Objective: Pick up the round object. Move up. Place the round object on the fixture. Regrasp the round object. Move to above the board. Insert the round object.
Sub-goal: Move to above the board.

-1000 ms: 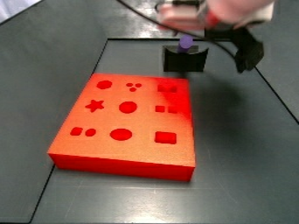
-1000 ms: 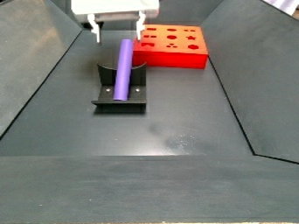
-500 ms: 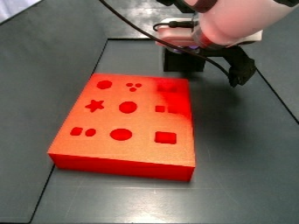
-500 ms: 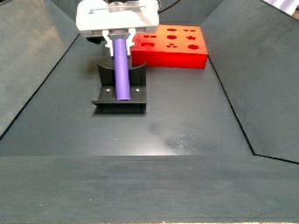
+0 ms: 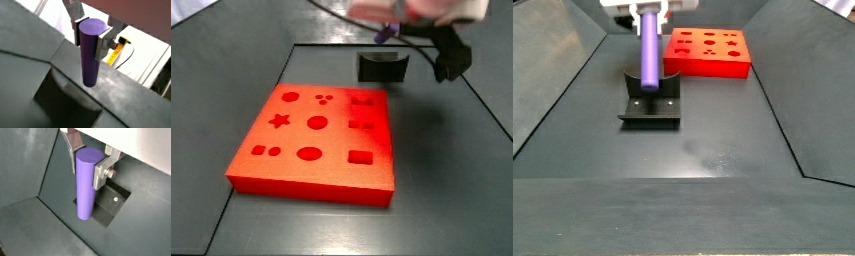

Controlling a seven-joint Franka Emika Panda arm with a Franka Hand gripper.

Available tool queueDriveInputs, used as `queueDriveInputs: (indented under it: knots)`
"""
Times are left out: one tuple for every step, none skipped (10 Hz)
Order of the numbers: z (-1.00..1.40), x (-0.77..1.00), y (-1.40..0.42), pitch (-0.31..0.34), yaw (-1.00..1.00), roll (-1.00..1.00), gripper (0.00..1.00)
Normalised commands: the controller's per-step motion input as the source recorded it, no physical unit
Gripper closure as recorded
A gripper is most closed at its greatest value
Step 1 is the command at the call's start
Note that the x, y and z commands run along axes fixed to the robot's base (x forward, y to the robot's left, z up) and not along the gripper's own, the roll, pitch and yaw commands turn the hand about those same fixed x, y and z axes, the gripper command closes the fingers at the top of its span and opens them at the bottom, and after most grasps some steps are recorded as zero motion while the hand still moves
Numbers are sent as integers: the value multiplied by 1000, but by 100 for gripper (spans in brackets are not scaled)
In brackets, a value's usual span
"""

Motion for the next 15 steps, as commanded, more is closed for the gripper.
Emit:
queueDriveInputs:
  knots:
    - [1000,-59,-100,321,9,1,100]
    - [988,-41,-82,299,106,-30,100]
    - [805,-16,-58,275,166,-40,100]
    - [626,4,-44,243,208,-37,100]
    - [446,19,-40,205,234,-27,100]
    - [193,27,-36,144,250,-16,100]
    - [53,33,-27,95,250,4,100]
    - [32,40,-27,62,240,19,100]
    - [35,47,-34,43,232,24,100]
    - [22,51,-37,25,210,33,100]
    - [591,-598,-1000,-59,84,-1000,100]
    - [618,-609,-1000,-76,78,-1000,100]
    - [640,-640,-1000,-92,75,-1000,100]
    - [625,-688,-1000,-115,65,-1000,100]
    - [635,-695,-1000,-121,61,-1000,100]
